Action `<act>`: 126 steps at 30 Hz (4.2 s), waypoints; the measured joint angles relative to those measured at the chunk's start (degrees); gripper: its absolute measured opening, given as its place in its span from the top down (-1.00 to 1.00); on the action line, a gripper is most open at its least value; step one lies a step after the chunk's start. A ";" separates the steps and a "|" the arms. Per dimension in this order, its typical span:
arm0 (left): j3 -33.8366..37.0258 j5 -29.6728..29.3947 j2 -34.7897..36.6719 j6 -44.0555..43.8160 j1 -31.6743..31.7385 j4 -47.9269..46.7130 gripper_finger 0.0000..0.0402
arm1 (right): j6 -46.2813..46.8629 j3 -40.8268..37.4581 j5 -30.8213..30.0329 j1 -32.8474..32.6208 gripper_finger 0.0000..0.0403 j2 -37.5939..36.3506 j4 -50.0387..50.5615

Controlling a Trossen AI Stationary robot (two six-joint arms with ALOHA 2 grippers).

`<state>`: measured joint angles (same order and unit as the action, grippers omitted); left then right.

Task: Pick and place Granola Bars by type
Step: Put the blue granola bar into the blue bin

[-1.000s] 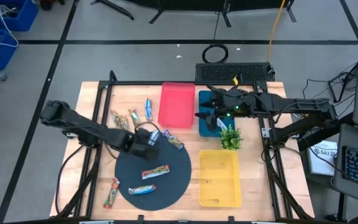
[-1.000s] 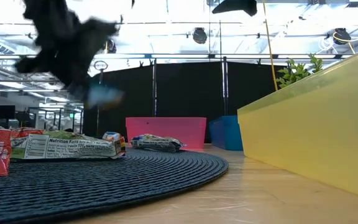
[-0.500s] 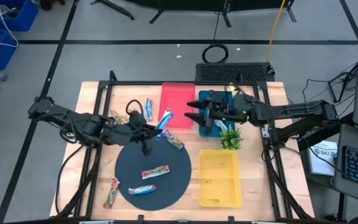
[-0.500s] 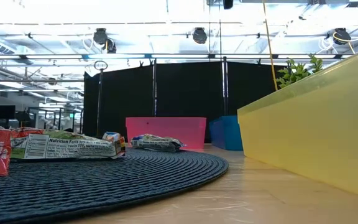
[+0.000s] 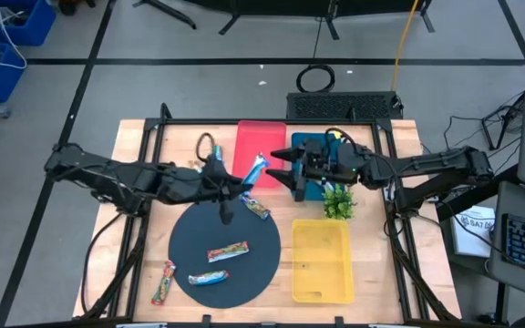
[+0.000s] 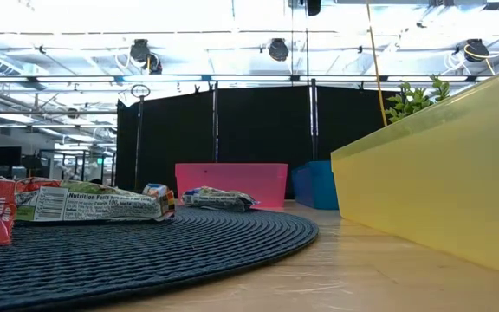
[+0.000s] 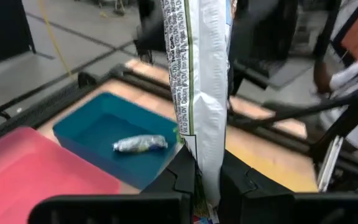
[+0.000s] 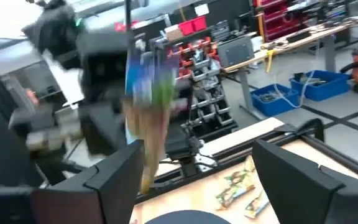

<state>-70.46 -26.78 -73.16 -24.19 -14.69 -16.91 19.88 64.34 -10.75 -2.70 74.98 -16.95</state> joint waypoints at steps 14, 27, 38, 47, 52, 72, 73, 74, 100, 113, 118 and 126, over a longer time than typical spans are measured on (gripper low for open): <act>-0.02 1.65 -3.70 1.32 4.23 6.33 0.85 | 0.75 0.09 1.80 -0.35 -0.27 0.00 -1.56; -0.02 6.29 -5.17 2.14 6.10 11.42 0.85 | 1.07 0.09 1.74 -0.37 -0.17 0.00 -1.03; 0.03 7.10 -5.62 2.57 5.80 12.34 0.85 | -1.48 0.11 1.75 0.47 0.88 -0.05 -1.64; 0.05 12.28 -3.11 3.99 8.92 8.91 0.17 | 4.30 0.33 2.00 7.00 0.95 -0.50 9.04; -0.14 12.62 1.11 3.57 10.84 3.85 -0.27 | 4.90 -0.02 4.28 14.17 0.96 -0.06 25.98; -0.02 20.81 7.08 4.10 11.39 -3.00 -0.50 | -6.26 -0.79 9.12 36.49 0.97 11.26 49.49; -0.04 20.51 7.23 3.76 11.36 -4.45 -0.50 | -6.88 -0.78 9.16 37.25 0.97 12.24 49.36; -0.04 19.87 7.47 3.64 11.37 -6.44 -0.50 | -7.22 -0.76 9.16 38.13 0.97 13.02 49.10; 0.01 15.20 0.65 22.99 8.21 -34.70 -0.50 | -6.47 -0.66 17.56 39.40 -0.01 5.63 51.14; 0.01 18.74 -17.64 48.46 12.32 -29.86 -0.50 | 9.19 -0.66 21.59 14.75 -0.04 -11.18 34.41; 0.01 23.93 -24.44 54.34 13.24 -26.73 -0.50 | 10.11 -0.66 11.59 4.45 -0.04 -16.17 33.63; 0.01 22.99 -30.15 57.05 13.30 -19.72 -0.50 | 11.02 -0.66 1.37 -3.92 -0.04 -19.30 33.03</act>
<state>-70.46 -3.79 -103.31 32.86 -1.39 -36.63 30.90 63.68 -9.37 -6.62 55.68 16.08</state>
